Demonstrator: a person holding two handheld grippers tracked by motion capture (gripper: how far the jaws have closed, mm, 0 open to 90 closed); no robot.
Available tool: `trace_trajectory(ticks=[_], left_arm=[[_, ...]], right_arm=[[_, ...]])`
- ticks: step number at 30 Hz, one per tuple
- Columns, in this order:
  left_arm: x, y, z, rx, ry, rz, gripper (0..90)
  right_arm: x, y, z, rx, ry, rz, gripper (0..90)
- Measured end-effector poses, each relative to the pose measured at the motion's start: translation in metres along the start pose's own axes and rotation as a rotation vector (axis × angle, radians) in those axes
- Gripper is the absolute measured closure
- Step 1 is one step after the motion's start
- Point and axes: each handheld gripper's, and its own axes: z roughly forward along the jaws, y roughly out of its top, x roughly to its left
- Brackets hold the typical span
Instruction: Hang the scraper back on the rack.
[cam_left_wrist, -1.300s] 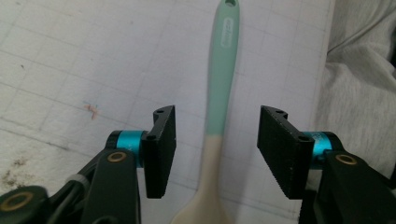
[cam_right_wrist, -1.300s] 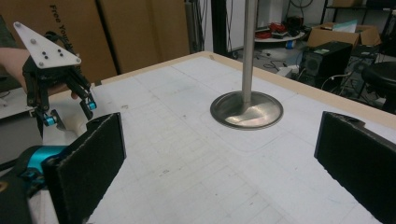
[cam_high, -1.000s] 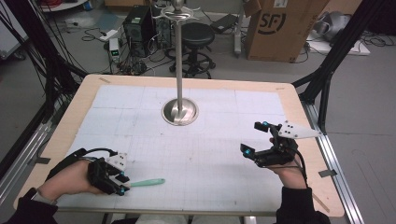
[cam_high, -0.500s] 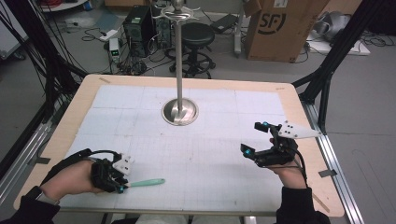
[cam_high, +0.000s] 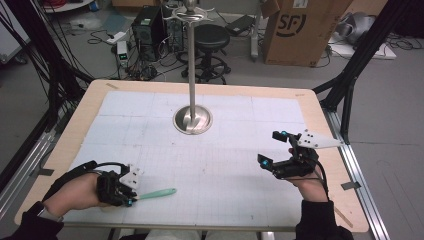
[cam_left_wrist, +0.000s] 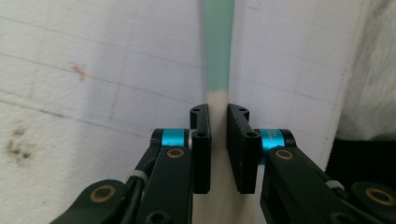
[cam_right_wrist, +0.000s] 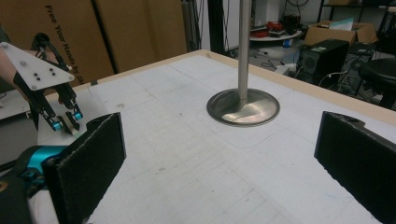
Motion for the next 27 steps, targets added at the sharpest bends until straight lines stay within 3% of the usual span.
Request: trace_trajectory(ticks=[11, 15, 20, 23, 27], left_arm=[[0.011, -0.004, -0.031, -0.292, 0.052, -0.107, 80.3], [0.017, -0.003, -0.034, -0.393, 0.049, -0.163, 80.3], [0.023, -0.002, -0.036, -0.496, 0.076, -0.215, 80.2], [0.026, -0.004, -0.037, -0.558, 0.136, -0.262, 80.2], [0.032, -0.008, -0.040, -0.709, 0.184, -0.339, 80.3]], right_arm=[[0.001, 0.000, 0.001, 0.003, 0.001, 0.001, 1.0], [0.001, 0.001, 0.001, -0.001, 0.000, -0.001, 1.0], [0.000, 0.001, 0.000, 0.000, -0.002, 0.000, 1.0], [0.000, 0.001, -0.001, -0.004, -0.002, 0.002, 1.0], [0.000, 0.000, -0.001, 0.000, -0.003, 0.008, 1.0]])
